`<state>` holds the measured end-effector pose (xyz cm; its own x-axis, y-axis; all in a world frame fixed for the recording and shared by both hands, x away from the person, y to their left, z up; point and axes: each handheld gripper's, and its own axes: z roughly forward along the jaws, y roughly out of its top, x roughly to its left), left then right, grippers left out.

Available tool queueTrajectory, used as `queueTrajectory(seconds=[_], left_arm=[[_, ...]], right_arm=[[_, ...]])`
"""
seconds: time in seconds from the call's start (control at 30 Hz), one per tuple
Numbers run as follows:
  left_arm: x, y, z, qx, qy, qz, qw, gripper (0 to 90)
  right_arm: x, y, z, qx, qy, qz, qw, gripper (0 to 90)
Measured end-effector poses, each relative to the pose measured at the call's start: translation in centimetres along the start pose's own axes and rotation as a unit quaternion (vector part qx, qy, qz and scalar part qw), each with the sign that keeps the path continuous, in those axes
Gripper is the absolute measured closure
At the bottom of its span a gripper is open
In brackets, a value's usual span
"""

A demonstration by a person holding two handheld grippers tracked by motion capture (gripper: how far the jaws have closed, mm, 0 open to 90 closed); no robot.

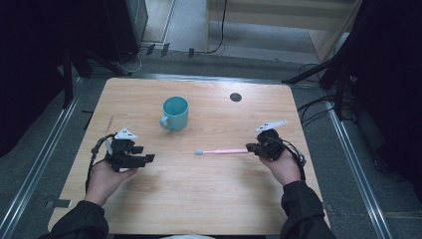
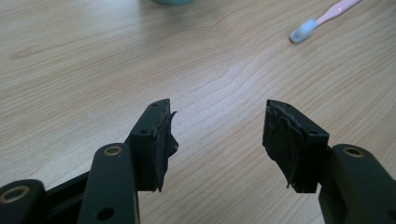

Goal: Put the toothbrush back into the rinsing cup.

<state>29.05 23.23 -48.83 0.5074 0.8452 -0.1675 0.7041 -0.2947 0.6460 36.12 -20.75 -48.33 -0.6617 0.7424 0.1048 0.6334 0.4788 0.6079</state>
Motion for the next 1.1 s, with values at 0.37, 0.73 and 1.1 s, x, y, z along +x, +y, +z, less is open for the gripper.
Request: queueTrajectory(seconds=[0.37, 0.73, 1.1], left_arm=[[-0.15, -0.22, 0.14, 0.006, -0.007, -0.004, 0.9999, 38.8], [0.09, -0.36, 0.35, 0.017, -0.001, -0.021, 0.9996, 36.7], [0.31, -0.32, 0.41, 0.017, -0.013, -0.047, 0.9987, 30.4]], right_arm=[[-0.02, -0.17, 0.46, 0.016, 0.006, -0.013, 0.9998, 86.8], [-0.25, 0.04, 0.74, 0.025, 0.012, -0.006, 0.9996, 89.9], [-0.78, 0.31, 0.97, 0.028, 0.008, -0.001, 0.9996, 89.6]])
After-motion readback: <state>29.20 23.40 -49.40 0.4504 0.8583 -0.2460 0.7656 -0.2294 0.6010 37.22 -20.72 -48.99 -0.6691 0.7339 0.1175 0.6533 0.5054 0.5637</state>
